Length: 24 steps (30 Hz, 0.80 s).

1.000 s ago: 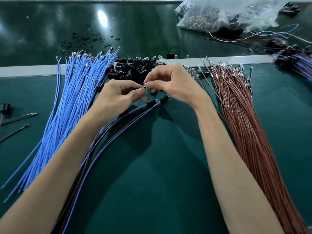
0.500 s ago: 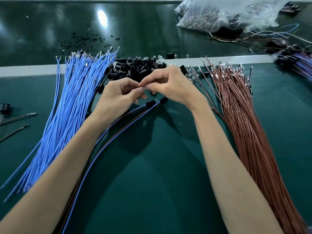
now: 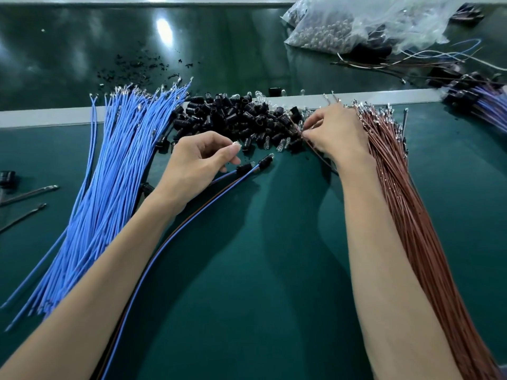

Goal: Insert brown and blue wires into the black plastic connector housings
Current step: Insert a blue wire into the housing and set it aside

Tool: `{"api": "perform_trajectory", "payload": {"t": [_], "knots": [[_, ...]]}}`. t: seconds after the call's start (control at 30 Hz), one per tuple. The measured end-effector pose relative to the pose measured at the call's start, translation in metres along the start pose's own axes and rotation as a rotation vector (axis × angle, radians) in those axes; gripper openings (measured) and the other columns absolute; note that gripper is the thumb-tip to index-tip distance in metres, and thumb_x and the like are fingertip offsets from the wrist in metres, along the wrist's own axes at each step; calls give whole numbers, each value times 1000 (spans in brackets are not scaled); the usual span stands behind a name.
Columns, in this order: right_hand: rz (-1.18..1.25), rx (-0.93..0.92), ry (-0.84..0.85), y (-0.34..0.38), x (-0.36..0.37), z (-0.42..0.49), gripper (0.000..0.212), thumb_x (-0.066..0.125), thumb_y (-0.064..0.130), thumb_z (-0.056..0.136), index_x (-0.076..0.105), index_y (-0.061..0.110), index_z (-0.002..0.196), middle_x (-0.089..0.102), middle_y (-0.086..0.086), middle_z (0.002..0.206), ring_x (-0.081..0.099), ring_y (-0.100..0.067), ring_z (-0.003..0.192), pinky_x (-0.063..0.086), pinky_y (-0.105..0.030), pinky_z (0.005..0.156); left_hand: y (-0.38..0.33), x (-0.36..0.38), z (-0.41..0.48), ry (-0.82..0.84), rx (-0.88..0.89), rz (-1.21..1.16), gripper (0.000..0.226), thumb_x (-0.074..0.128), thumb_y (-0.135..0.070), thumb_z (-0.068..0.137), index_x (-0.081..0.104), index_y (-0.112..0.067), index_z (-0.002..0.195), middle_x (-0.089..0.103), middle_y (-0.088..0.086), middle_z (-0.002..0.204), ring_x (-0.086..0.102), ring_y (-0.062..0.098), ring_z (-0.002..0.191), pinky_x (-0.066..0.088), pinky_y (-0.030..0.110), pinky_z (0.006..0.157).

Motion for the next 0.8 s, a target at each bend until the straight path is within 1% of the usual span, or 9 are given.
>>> {"api": "perform_trajectory", "payload": {"t": [0.07, 0.17, 0.3, 0.4, 0.5, 0.57, 0.63, 0.7, 0.8], "knots": [[12, -12, 64, 0, 3, 0, 23, 70, 19, 82, 68, 28, 103, 58, -6, 132, 54, -26, 120, 43, -35, 102, -1, 1, -1, 2, 9, 16, 8, 65, -21, 90, 69, -18, 83, 71, -9, 70, 57, 0, 60, 46, 11, 63], [19, -38, 177, -1, 10, -2, 24, 72, 18, 81, 63, 31, 99, 64, -6, 115, 59, -25, 110, 47, -42, 99, -1, 3, -1, 8, 17, 46, 9, 65, -22, 90, 68, -21, 82, 70, -12, 70, 58, -3, 60, 45, 9, 63], [53, -93, 174, 5, 9, -4, 23, 69, 11, 80, 60, 29, 93, 67, -2, 97, 62, -22, 98, 50, -42, 93, -1, 4, -1, 9, 28, 43, 9, 65, -21, 90, 69, -21, 82, 70, -12, 70, 59, -3, 63, 46, 9, 63], [33, -72, 190, 1, 9, -4, 25, 65, 10, 82, 58, 29, 96, 66, -5, 104, 61, -24, 102, 48, -44, 95, -1, 4, -1, 7, 41, 37, 9, 65, -20, 90, 69, -21, 82, 70, -12, 69, 60, -3, 63, 45, 8, 62], [-18, -42, 199, -1, 9, -4, 17, 69, 18, 82, 59, 29, 90, 63, -5, 111, 58, -25, 106, 48, -44, 96, -1, 4, 0, 4, 48, 39, 10, 65, -20, 90, 68, -22, 81, 70, -13, 68, 60, -4, 64, 46, 9, 62], [-44, -34, 154, 1, 6, -5, 14, 70, 20, 81, 60, 29, 85, 64, -4, 110, 59, -25, 106, 49, -42, 95, -1, 4, 0, 6, 49, 36, 10, 65, -20, 90, 68, -23, 81, 70, -13, 69, 61, -2, 66, 47, 10, 63], [-50, -32, 111, 3, 2, -5, 14, 68, 18, 80, 60, 29, 84, 65, -5, 110, 59, -26, 106, 49, -41, 94, 0, 4, -1, 10, 52, 39, 10, 66, -21, 89, 68, -23, 80, 70, -13, 69, 61, 0, 67, 49, 14, 65], [-38, -21, 105, 3, 1, -4, 21, 66, 15, 79, 60, 28, 95, 64, -5, 110, 58, -26, 106, 48, -40, 95, 0, 5, -1, 12, 55, 38, 9, 67, -20, 89, 68, -22, 80, 70, -12, 68, 61, 1, 67, 48, 18, 67], [-47, -8, 152, 0, 5, -3, 42, 62, 14, 79, 55, 27, 118, 63, -6, 111, 56, -26, 107, 46, -40, 97, 2, 4, -1, 4, 53, 13, 8, 69, -19, 87, 68, -21, 79, 70, -12, 67, 60, -1, 65, 48, 15, 66]]}}
Point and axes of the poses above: each hand's wrist, its own z-axis towards the middle knuckle, its own x-axis out of the palm, y = z × x, the point moved 9 cm from there along z, towards the middle knuckle
